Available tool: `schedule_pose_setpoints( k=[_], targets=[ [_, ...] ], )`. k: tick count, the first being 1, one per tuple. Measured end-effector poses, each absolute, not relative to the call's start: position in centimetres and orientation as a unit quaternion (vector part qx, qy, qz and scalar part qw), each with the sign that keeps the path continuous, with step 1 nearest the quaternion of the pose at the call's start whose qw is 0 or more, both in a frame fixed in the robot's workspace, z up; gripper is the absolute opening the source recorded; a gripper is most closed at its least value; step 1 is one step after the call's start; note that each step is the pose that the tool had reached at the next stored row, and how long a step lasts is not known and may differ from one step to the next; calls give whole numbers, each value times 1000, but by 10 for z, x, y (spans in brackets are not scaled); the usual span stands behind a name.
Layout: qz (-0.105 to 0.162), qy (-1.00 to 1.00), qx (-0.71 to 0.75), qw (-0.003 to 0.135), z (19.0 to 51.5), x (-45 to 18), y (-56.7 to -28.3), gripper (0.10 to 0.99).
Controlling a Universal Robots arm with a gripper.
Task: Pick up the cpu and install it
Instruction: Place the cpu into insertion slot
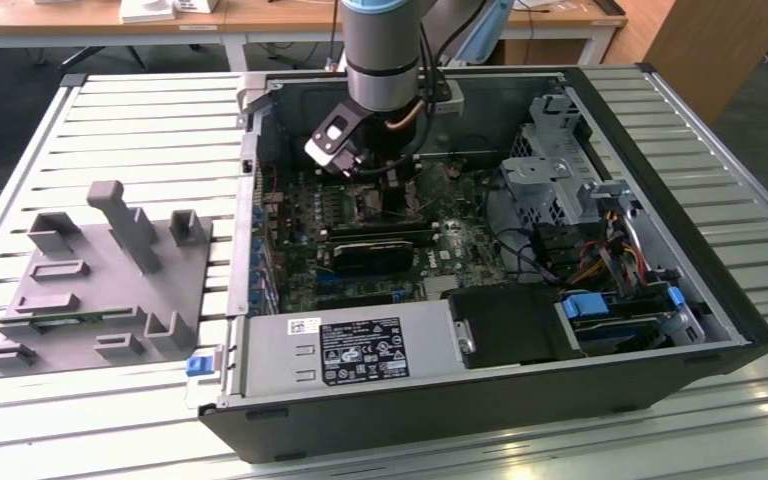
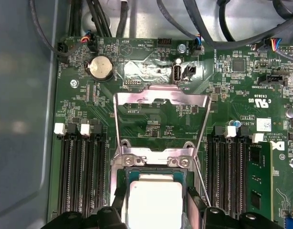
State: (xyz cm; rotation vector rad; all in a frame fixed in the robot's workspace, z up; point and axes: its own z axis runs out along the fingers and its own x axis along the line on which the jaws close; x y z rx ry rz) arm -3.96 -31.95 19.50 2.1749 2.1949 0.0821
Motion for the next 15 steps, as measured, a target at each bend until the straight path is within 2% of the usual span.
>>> schedule_pose_setpoints(
  k=[6,7,8,11,12,13,14,15],
  targets=[
    [26,710,703,25,202,-39,-319,592],
    [26,710,703,25,202,-39,-319,529],
    [26,710,703,24,203,-39,-319,529],
    [24,710,703,23,206,-39,-319,349],
    [24,710,703,22,206,-39,-319,349],
    [23,710,703,21,207,-39,-319,294],
    [22,710,704,20,208,-38,-319,294],
    [21,710,704,20,208,-38,-319,235]
  ],
)
